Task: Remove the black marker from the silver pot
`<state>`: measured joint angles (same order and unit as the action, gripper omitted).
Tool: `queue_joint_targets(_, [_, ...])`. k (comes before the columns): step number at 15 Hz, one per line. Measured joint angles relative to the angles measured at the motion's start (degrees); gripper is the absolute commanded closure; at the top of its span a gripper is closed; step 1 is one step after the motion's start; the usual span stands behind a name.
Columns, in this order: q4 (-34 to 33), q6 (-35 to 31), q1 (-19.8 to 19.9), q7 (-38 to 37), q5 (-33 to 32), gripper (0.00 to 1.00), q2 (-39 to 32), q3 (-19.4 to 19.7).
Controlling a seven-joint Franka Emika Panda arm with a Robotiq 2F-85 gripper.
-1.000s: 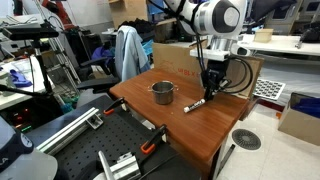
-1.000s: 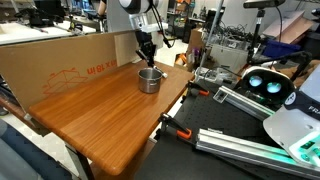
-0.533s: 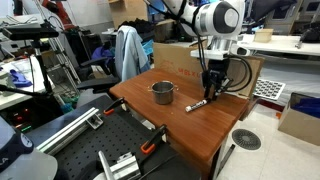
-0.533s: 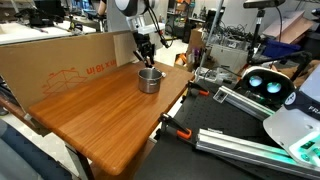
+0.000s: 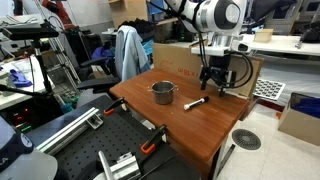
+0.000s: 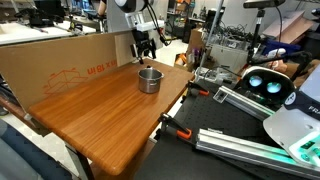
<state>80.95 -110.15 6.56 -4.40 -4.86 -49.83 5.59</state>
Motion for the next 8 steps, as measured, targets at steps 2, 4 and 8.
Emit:
queue_joint_targets(2, [0.48,-1.29,0.00,-0.10,0.34,0.00,1.12,-0.03])
queue_joint_targets(4, [2.02,-2.67,0.02,-0.10,0.71,0.00,3.41,-0.04])
queue_joint_targets(8, [9.27,-8.13,0.11,0.61,1.48,0.00,11.69,-0.14])
